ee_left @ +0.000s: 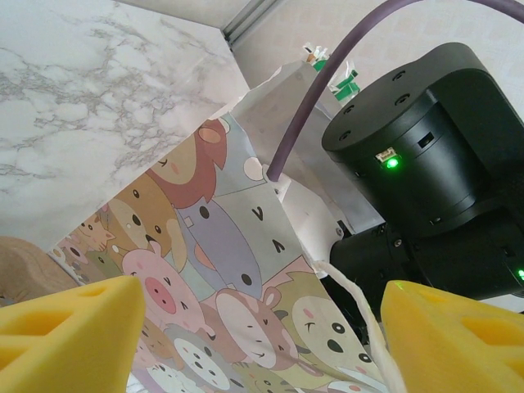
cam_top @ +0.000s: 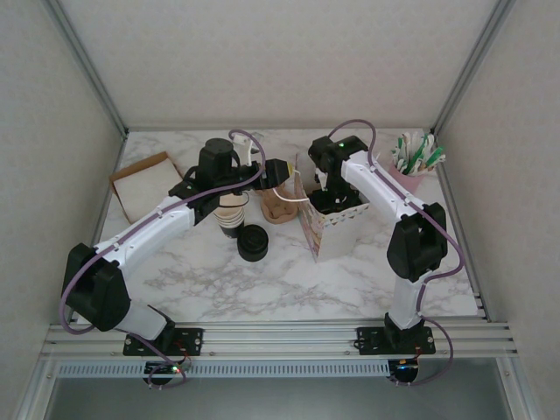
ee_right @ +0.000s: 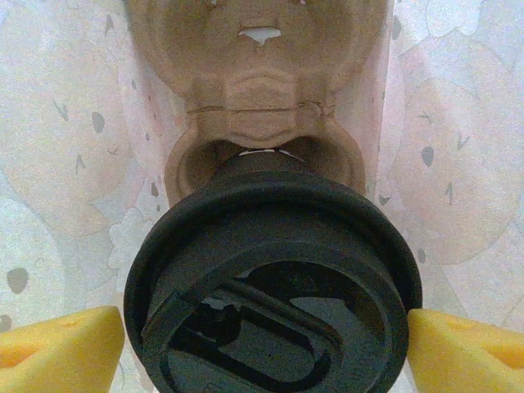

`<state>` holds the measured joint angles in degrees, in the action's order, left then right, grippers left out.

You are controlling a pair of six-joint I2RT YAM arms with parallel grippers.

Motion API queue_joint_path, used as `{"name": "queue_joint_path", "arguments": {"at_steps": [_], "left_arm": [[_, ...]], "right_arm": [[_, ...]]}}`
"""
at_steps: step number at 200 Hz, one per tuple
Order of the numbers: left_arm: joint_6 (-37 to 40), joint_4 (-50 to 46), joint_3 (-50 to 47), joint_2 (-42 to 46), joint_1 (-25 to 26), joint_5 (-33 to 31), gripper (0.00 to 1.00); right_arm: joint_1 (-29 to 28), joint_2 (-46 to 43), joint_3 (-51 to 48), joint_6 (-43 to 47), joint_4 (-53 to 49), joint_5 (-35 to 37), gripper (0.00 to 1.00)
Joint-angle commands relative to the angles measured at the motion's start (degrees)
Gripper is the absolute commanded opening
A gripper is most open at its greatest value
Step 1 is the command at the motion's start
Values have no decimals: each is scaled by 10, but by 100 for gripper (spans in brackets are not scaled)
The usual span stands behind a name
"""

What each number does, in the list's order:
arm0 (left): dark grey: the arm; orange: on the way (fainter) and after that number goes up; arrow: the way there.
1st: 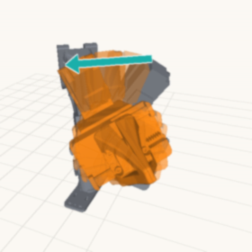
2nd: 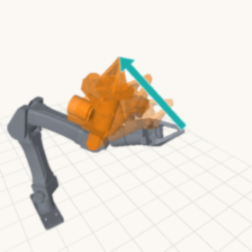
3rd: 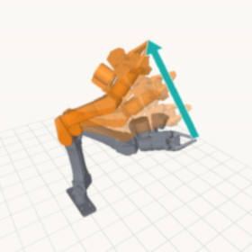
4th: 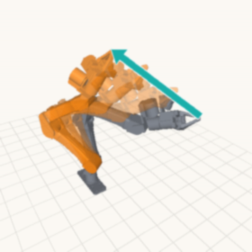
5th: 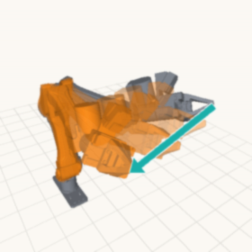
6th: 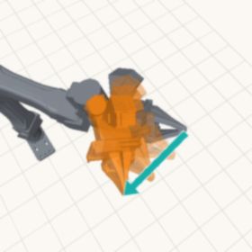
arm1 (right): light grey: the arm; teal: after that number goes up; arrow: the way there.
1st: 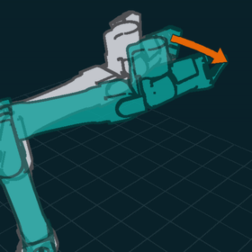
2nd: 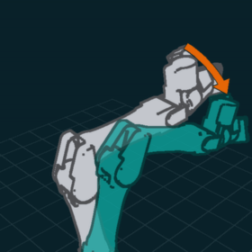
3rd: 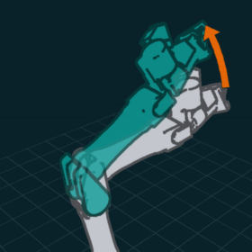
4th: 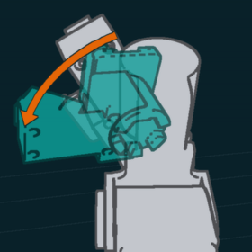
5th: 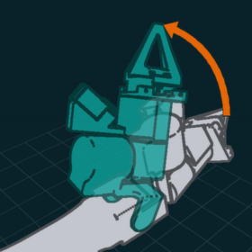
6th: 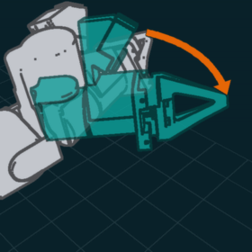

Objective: Pack the takeout coffee

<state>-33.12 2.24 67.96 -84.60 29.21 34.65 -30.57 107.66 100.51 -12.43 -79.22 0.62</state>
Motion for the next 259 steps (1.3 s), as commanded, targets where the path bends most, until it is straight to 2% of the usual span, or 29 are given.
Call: {"name": "queue_joint_path", "arguments": {"at_steps": [1, 37, 70, 259], "left_arm": [[9, -5, 16, 0, 5, -2, 76], [8, -4, 17, -2, 5, 0, 76], [8, -3, 18, -3, 6, 0, 76], [6, -6, 23, -8, 7, -3, 76]], "right_arm": [[1, -18, 17, -2, -21, 14, 89], [1, -20, 23, -3, -23, 17, 90], [0, -21, 28, -4, -26, 20, 96], [1, -43, 48, -7, -36, 24, 99]]}}
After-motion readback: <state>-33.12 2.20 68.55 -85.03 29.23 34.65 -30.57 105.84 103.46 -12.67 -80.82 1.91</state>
